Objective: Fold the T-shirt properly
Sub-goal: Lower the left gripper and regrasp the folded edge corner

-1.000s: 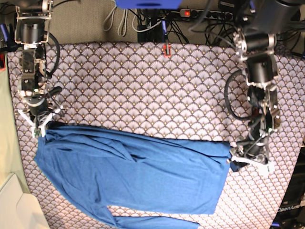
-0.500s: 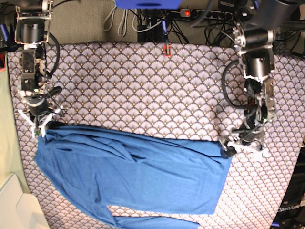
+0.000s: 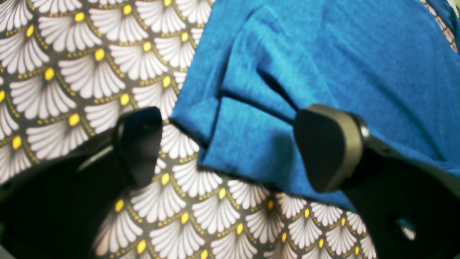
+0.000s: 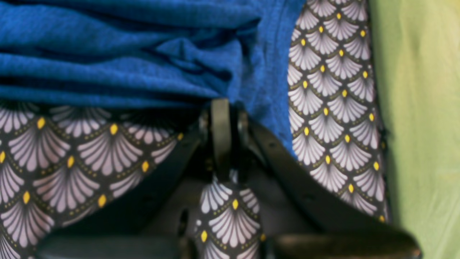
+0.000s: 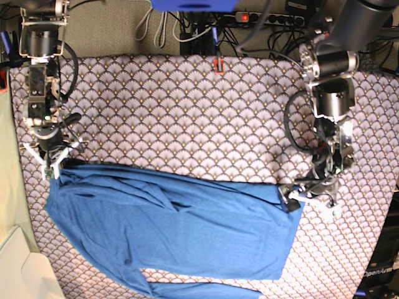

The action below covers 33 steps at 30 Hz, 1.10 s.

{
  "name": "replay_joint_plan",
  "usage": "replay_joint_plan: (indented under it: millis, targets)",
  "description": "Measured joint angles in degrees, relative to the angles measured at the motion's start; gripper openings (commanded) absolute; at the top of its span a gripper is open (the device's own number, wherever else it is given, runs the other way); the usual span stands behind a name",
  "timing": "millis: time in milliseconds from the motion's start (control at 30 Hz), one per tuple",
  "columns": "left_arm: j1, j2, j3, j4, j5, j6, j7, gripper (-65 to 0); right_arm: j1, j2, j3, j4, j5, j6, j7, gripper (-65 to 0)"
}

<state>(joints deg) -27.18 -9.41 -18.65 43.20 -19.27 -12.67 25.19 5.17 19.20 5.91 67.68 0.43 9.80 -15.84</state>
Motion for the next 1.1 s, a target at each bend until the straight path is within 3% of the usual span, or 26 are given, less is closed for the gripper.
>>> replay_joint_plan:
  millis: [167,267,367,533,667,833,1100]
  targets:
    - [0.3,0.0,0.0,-0.1,0.2,0.0,0.1,-8.4,0.0,0.0,0.0,0.0,0.0,0.0,0.0,-65.0]
    - [0.3,-0.1,0.0,-0.2,0.2,0.0,0.0,-18.4,0.0,0.0,0.0,0.0,0.0,0.0,0.0,-65.0]
    - [0.5,-0.1,0.0,-0.5,0.2,-0.1,-4.4,-29.2,0.0,0.0,0.0,0.0,0.0,0.0,0.0,-65.0]
    - [-0.2,0.0,0.0,-7.0,-0.3,-0.6,-9.7,-37.5,0.0,0.0,0.0,0.0,0.0,0.0,-0.1,-65.0]
    - [-0.5,-0.3,0.0,-7.8,-0.2,-0.4,-9.3,-46.4,0.0,0.2,0.0,0.0,0.0,0.0,-0.2,-65.0]
    - [-0.5,-0.4,0.0,-8.0,0.0,-0.5,-8.8,-63.4,0.0,0.2,0.0,0.0,0.0,0.0,0.0,-65.0]
    - [-0.7,-0.4,0.0,-7.9,0.0,-0.4,-8.1,-64.5,0.0,0.2,0.0,0.0,0.0,0.0,0.0,-65.0]
